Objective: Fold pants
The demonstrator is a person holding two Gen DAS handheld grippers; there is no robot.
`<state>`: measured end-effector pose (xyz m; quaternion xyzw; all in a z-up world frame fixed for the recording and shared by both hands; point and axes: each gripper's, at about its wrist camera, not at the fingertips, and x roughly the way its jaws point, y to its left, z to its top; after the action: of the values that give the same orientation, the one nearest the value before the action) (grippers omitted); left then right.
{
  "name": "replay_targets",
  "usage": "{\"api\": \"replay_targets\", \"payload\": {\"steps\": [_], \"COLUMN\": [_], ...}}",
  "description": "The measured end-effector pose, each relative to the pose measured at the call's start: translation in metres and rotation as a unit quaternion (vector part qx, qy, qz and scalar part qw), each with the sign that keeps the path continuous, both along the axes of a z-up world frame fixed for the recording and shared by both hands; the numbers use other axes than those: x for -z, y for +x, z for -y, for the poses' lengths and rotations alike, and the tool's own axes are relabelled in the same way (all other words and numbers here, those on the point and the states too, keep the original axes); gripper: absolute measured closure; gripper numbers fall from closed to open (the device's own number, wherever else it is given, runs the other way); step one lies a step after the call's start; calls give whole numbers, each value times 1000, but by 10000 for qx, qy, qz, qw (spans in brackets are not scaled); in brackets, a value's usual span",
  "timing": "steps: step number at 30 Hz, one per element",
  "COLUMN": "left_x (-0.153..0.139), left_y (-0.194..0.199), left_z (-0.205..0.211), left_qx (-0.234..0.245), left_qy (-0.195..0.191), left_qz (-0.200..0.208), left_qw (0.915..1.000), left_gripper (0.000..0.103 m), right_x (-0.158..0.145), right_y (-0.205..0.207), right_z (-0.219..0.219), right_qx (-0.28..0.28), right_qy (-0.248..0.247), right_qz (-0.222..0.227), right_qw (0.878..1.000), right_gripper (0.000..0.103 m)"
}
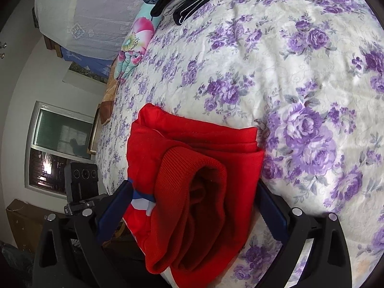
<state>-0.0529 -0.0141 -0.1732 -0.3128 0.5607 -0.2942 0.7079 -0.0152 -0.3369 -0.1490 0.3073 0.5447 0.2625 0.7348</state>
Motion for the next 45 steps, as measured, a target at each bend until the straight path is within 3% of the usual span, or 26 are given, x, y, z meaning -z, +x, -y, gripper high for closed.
{"api": "replay_targets", "payload": {"steps": [5,10,12,16,18,23,29,33,39,42,45], "left_x": [9,21,19,9,8,10,12,10,11,11,11], "left_y": [-8,-10,-4,4,1,-5,-1,2,2,-1,-4], "left_z": [-6,-20,-15,12,15,22,23,28,27,27,22], "left_qx": [-128,-604,-636,-244,-112,24,22,-66,-337,-465,-699], "left_qy": [-837,-1684,-1589,-1002,-954,-666,-615,-500,-441,-356,-406], "left_qz": [-129,-289,-349,-267,-233,-44,-34,-121,-270,-186,-188], "left_qw": [9963,9834,9846,9943,9951,9978,9981,9987,9981,9981,9965], "left_gripper": [5,5,5,5,5,5,5,5,5,5,7], "right_x": [0,1,1,4,4,3,2,-2,-1,-1,2], "right_y": [0,2,4,11,13,10,9,1,2,4,12], "right_z": [3,11,16,25,27,24,16,2,8,7,9], "right_qx": [-83,-157,-117,161,260,198,135,-17,-29,-171,-272], "right_qy": [123,346,427,635,733,602,430,30,322,346,498], "right_qz": [45,-13,-87,-437,-545,-447,-238,166,257,223,-110], "right_qw": [9999,9993,9990,9969,9955,9970,9987,9999,9991,9990,9983], "right_gripper": [4,4,4,4,3,4,4,4,4,4,3]}}
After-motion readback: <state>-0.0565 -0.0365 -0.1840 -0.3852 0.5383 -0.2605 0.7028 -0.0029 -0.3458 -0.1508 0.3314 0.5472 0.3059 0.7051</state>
